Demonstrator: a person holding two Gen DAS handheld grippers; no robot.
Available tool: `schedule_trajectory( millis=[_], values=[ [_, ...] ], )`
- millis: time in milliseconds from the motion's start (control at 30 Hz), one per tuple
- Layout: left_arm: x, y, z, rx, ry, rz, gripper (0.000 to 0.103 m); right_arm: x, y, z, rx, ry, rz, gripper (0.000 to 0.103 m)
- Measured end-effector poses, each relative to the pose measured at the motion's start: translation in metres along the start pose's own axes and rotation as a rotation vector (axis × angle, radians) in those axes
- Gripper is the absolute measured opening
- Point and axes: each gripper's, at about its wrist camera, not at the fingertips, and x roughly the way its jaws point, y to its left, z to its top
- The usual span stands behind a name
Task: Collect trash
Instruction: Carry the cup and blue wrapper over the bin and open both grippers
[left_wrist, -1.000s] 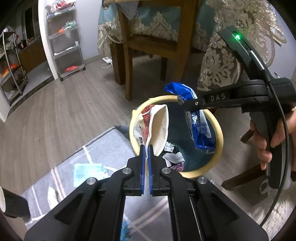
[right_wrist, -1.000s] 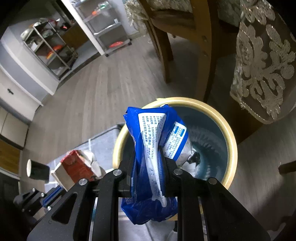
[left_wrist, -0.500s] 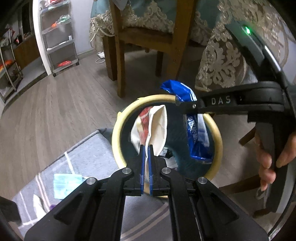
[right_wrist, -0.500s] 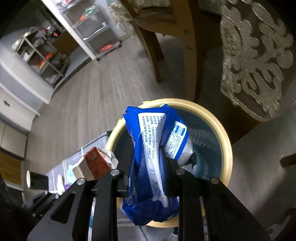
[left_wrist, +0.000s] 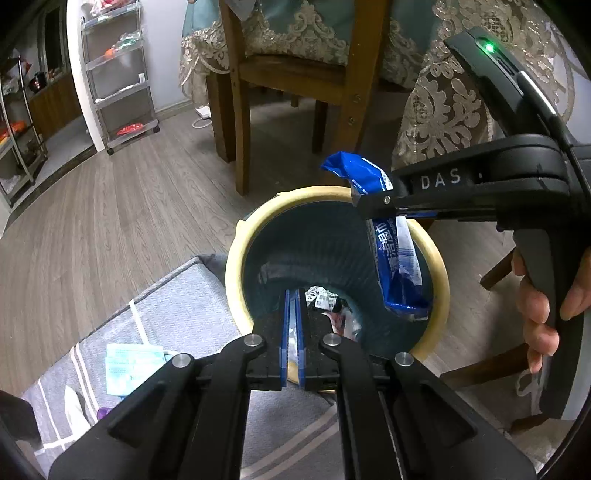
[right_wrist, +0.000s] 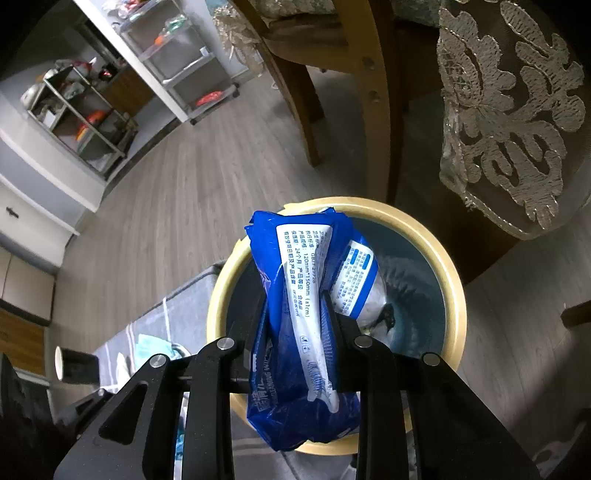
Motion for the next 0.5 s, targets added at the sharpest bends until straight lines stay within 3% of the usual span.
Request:
schedule_trajectory(
  millis=[133,200,267,300,333,433,500],
  values=[
    [-0.001,-0.001,0.0,0.0,-0.002,-0.001,0.004,-0.003,-0.002,0.003,0.004,-0.009,-0.014,0.045],
    [-0.001,-0.001,-0.001,0.003,-0.003,0.001,0.004,-0.004,-0.002,0.003,0.006,-0.025,-0.015,0.062],
    [-0.005,0.0,-0.002,0.006,-0.01,0.008,0.008,-0.008,0.0,0.004,-0.004,-0.043,-0.017,0.071],
    [-0.006,0.0,-0.003,0.004,-0.013,0.011,0.018,-0.01,0.0,0.003,-0.008,-0.05,-0.019,0.076],
    [-0.01,0.002,-0.004,-0.002,-0.02,0.016,0.034,-0.013,0.001,0.003,-0.015,-0.059,-0.024,0.078],
    [-0.022,0.009,-0.009,-0.028,-0.035,0.033,0.052,-0.02,0.004,0.001,-0.026,-0.08,-0.046,0.087],
    [-0.03,0.015,-0.014,-0.041,-0.032,0.044,0.057,-0.027,0.007,0.0,-0.022,-0.098,-0.038,0.09]
  ],
)
